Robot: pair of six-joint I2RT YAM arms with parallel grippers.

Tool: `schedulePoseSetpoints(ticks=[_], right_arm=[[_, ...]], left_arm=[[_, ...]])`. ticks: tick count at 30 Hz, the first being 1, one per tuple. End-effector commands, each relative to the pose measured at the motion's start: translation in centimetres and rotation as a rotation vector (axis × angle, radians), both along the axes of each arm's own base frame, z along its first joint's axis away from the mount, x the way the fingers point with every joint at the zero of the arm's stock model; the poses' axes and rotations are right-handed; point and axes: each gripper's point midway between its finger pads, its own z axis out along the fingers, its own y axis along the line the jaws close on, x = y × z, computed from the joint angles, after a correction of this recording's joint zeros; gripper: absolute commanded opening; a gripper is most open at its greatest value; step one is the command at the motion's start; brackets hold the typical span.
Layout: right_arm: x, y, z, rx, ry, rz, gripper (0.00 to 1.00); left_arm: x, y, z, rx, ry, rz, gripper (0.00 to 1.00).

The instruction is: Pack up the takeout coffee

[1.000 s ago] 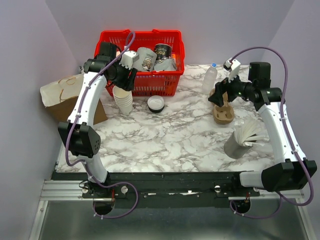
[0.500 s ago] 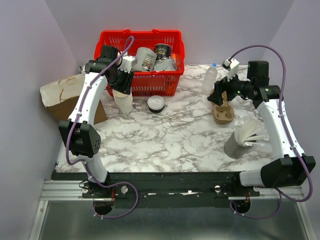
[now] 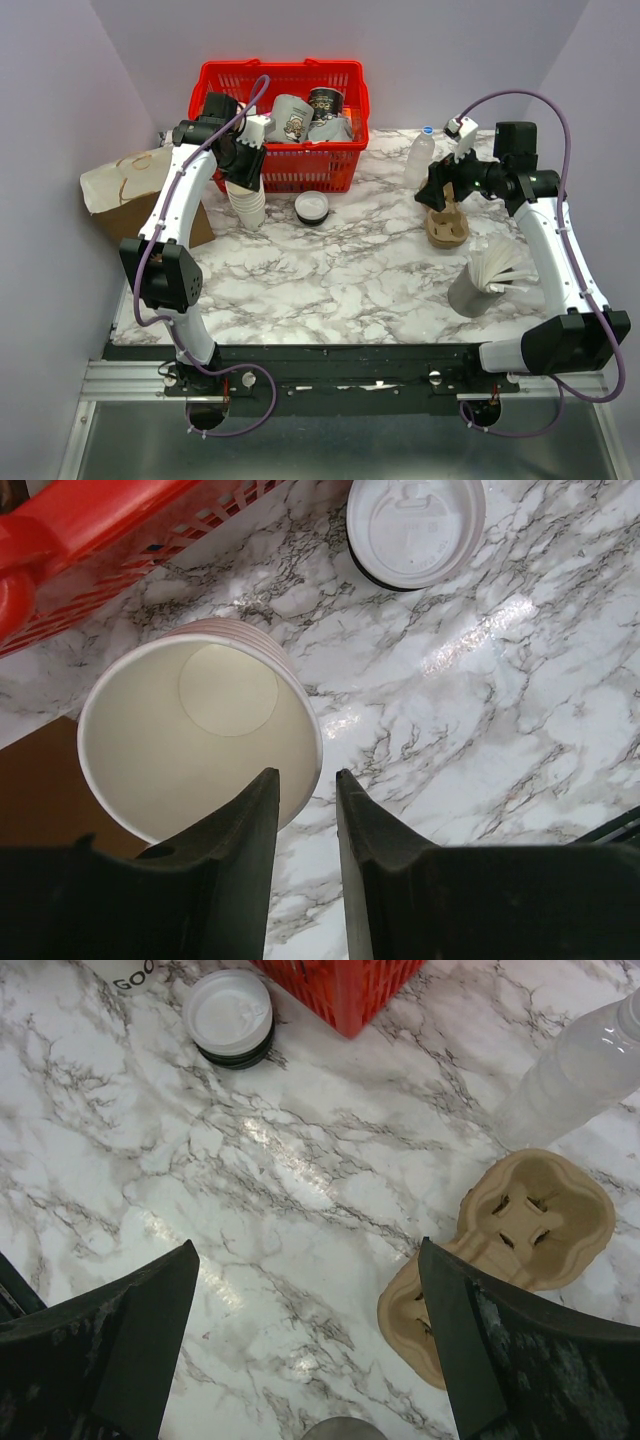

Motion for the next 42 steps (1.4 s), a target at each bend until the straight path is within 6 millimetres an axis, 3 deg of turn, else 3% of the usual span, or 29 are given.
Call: schedulePoseSetpoints(ticks=[1, 14, 29, 39, 42], right_arm=[[0.0, 0.4, 0.3, 0.015, 0.009, 0.012, 1.0], [0.0, 0.3, -0.2, 0.013, 0.015, 0.008, 1.0], [0.1, 0.3, -0.2, 0.013, 0.014, 0.004, 1.0], [0.4, 0.5, -0.2, 0.026, 0.018, 0.007, 1.0], [0.6, 0.6, -0.2, 0.029, 0.023, 0.007, 1.0]], left_arm=[[-0.5, -0.2, -0.8, -0.011, 0.043, 0.005, 0.36], [-0.7, -0.4, -1.5, -0.015, 0.071, -0.007, 0.32], [-0.8, -0.2, -1.4, -0.001, 0.07, -0.017, 0.15], [-0.6, 1.0, 0.7, 0.067, 0.005, -0.031, 0.0], [-0.4, 1.6, 1.5, 0.104, -0.021, -0.036, 0.0]])
